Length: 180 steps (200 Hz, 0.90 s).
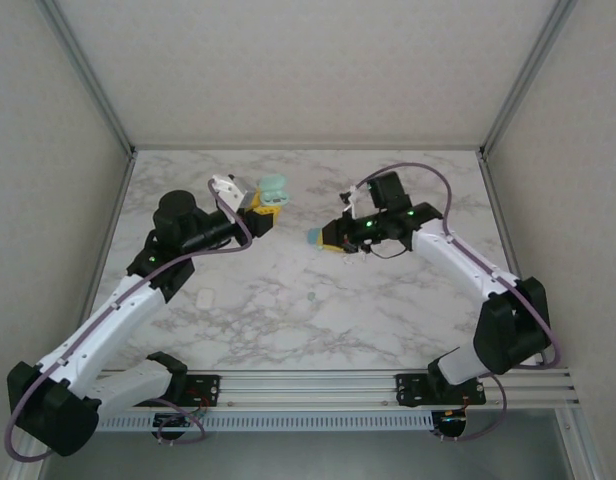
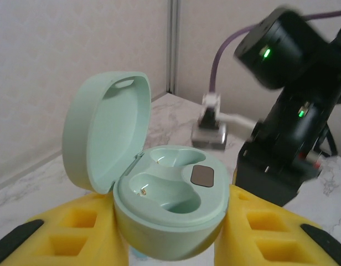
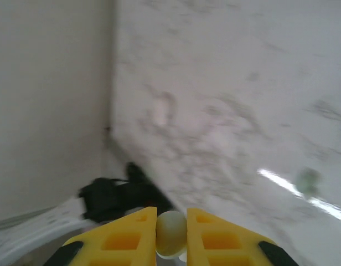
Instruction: Insert the wireless bluetooth earbuds into the charging case
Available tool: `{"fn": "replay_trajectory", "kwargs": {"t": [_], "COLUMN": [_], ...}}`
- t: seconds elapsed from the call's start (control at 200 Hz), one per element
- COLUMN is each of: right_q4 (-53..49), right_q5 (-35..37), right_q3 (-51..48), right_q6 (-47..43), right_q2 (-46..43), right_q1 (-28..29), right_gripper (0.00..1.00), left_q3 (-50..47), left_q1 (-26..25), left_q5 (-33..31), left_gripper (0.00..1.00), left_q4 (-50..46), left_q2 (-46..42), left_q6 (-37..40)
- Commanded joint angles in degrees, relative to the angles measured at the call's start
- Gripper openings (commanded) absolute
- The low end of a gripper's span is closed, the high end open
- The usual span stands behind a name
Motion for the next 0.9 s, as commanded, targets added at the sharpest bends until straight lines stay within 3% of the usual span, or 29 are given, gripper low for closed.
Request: {"fn": "replay_trajectory", "kwargs": {"t": [0.0,0.12,0.25,0.345,0.561,0.896], "right_q4": [6.82,8.38,8.81,4.74,6.31,11.28], "right_q5": [-17.90,-23.60,-24.57,-20.30,-7.51,-4.73], "right_q3": [0.89,4.22,7.40,10.42,11.20,13.95], "right_q6": [4.03,5.70,7.13,4.85,4.72,6.61], "right_q2": [-1.59,-2.31,-3.36,-3.96,-5.08,-3.23], "right_q1": [-1.72,-2.14,-2.09,-2.07,-0.06,2.20], "right_gripper": [0.17,0.17,0.17,0.18,0.19,0.19], "left_q3": [0.69,0.44,0.17,-0.49,-1.93,-1.26], "left_q1": [0.89,0.99,0.88,0.49,-1.29,-3.05], "left_q5": [3.31,5.04,6.55,6.96,6.13,6.48], "left_gripper": [0.21,0.21,0.22,0.22,0.22,0.22], "left_q4": [2.24,2.24,2.62,3.39,6.88,7.08], "left_q2": [0.91,2.01,2.96,3.08,3.22,3.18], "left_q6": [-0.87,-0.33,-0.19,0.71,2.11,3.81]}}
